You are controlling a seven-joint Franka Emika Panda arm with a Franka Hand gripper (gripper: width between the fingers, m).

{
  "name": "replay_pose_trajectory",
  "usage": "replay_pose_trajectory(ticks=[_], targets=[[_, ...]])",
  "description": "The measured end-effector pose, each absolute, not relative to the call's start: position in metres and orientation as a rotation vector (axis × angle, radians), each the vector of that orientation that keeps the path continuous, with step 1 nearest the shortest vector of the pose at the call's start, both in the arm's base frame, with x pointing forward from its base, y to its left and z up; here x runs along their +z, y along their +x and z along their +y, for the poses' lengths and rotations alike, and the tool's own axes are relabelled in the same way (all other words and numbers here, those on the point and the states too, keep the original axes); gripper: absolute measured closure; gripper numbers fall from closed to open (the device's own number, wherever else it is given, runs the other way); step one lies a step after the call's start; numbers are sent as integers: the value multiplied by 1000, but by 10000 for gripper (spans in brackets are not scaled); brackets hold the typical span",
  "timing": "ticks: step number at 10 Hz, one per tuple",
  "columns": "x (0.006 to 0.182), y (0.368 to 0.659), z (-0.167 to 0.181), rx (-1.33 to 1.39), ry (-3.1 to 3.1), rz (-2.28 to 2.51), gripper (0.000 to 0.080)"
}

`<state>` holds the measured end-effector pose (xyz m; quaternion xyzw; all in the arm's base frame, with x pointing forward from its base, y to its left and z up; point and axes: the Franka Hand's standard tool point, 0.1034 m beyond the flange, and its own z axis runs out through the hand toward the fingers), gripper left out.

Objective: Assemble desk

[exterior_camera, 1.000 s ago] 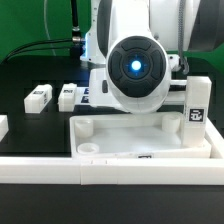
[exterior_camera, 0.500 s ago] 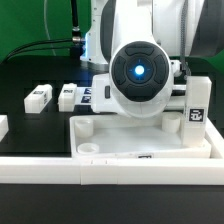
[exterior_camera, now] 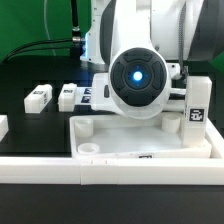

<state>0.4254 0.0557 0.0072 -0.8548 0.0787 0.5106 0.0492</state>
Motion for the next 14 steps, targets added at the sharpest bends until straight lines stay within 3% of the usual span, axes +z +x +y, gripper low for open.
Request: replay_pose_trajectory(ticks=[5, 8, 10, 14], targets=[[10, 428, 49, 1537, -2596, 222, 514], [50, 449, 33, 1490, -2564, 160, 512], [66, 461, 28, 1431, -2583, 163, 512], [62, 478, 26, 1193, -2713, 184, 512]])
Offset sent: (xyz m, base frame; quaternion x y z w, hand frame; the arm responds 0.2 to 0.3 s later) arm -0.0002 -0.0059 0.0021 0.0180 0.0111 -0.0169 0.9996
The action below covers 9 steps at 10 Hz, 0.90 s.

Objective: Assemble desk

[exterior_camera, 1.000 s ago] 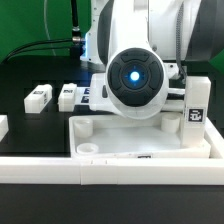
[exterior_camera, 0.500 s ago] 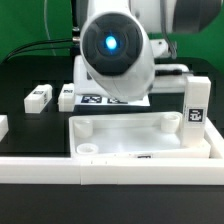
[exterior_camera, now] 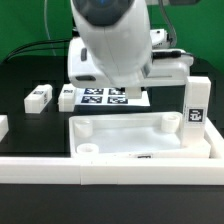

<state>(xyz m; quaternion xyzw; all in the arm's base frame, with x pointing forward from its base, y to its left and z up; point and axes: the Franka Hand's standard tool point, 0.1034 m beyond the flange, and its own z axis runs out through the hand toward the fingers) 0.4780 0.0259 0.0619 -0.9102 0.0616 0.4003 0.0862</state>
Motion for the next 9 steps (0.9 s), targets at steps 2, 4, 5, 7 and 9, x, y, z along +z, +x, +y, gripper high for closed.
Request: replay_pose_trajectory(ticks=[2, 4, 5, 7, 9], targets=[[86, 498, 18, 1050, -2757, 155, 512], [114, 519, 16, 872, -2817, 150, 512], [121, 523, 18, 803, -2839, 152, 512], [114, 527, 14, 553, -2920, 175, 512], [116, 536, 10, 349, -2970, 169, 512]])
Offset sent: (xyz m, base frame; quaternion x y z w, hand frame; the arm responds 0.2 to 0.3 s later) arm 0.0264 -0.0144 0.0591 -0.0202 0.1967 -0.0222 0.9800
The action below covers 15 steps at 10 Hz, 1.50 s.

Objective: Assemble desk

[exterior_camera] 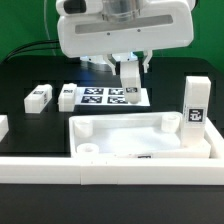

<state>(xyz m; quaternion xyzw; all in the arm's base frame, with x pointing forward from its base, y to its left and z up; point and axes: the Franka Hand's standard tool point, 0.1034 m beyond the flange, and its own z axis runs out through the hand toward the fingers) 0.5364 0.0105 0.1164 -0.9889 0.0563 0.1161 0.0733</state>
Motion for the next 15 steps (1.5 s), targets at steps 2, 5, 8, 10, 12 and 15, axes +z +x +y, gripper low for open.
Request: replay_pose_trajectory(ticks=[2, 5, 8, 10, 12, 15], targets=[[151, 563, 3, 173, -2987, 101, 512], [166, 586, -3, -125, -3019, 113, 512], [162, 587, -8, -310, -3038, 123, 512], [151, 599, -23, -326, -3065, -47, 512], [149, 603, -31, -330, -3069, -59, 512], [149, 604, -33, -363, -3074, -58, 512]])
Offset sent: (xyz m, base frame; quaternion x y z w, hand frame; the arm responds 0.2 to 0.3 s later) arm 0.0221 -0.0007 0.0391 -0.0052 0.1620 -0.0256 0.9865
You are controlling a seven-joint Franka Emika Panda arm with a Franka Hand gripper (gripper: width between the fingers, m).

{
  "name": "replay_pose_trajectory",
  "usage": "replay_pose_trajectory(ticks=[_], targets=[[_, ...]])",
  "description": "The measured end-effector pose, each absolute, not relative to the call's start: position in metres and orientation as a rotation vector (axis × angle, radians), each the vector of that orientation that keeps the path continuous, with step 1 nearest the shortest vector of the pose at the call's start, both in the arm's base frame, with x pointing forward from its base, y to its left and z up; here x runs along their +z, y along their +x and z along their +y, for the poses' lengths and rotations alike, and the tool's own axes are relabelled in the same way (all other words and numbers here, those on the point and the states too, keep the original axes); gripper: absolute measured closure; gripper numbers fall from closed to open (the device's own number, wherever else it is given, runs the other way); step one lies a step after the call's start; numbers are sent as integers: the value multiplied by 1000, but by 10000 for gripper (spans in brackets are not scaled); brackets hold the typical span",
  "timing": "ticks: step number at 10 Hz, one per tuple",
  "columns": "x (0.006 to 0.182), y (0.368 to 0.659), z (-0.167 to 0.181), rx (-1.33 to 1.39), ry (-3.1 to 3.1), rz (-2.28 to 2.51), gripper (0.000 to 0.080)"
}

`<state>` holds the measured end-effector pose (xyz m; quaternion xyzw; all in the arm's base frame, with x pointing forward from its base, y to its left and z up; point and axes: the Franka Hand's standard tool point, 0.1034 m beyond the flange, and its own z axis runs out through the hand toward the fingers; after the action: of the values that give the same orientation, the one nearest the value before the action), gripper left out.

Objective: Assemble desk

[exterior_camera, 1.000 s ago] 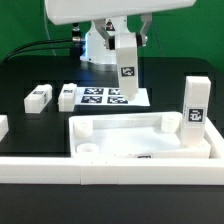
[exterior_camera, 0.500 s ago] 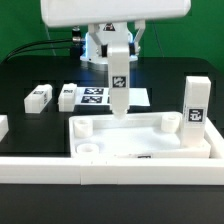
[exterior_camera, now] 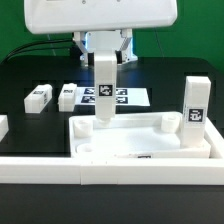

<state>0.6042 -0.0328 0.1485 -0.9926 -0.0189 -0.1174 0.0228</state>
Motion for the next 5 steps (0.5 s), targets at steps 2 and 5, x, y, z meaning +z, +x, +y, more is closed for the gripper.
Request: replay_pose_trajectory(ticks=[2, 5], targets=[[148, 605, -45, -436, -3047, 84, 512], [156, 611, -49, -609, -3047, 127, 512]])
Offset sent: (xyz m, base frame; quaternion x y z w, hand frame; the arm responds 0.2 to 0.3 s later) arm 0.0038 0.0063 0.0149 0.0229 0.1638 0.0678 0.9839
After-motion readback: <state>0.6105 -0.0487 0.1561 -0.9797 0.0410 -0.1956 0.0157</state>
